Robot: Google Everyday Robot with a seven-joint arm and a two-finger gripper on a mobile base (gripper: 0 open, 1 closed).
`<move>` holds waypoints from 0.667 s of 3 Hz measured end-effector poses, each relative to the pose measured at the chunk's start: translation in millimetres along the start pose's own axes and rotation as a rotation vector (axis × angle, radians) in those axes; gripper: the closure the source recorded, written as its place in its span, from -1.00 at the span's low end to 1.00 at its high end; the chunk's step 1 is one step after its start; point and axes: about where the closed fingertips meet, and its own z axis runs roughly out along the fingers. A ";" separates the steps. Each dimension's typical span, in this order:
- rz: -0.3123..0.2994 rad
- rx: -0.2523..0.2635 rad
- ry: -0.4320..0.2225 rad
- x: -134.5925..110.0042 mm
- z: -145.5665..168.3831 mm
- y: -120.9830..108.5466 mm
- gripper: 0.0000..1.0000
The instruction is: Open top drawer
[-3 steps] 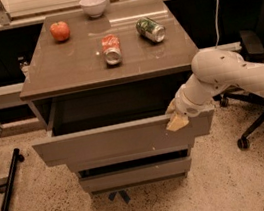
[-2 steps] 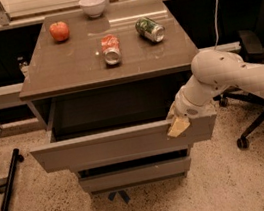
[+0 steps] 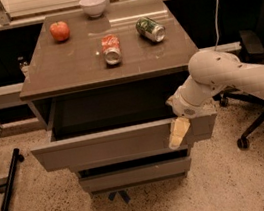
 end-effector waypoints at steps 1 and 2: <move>0.012 -0.022 0.023 8.1 2.7 16.3 -1.00; 0.047 -0.041 0.042 19.0 -1.8 42.9 -1.00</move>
Offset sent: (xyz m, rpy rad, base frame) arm -0.0838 -0.0184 -0.0103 -0.0414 0.1070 -0.0643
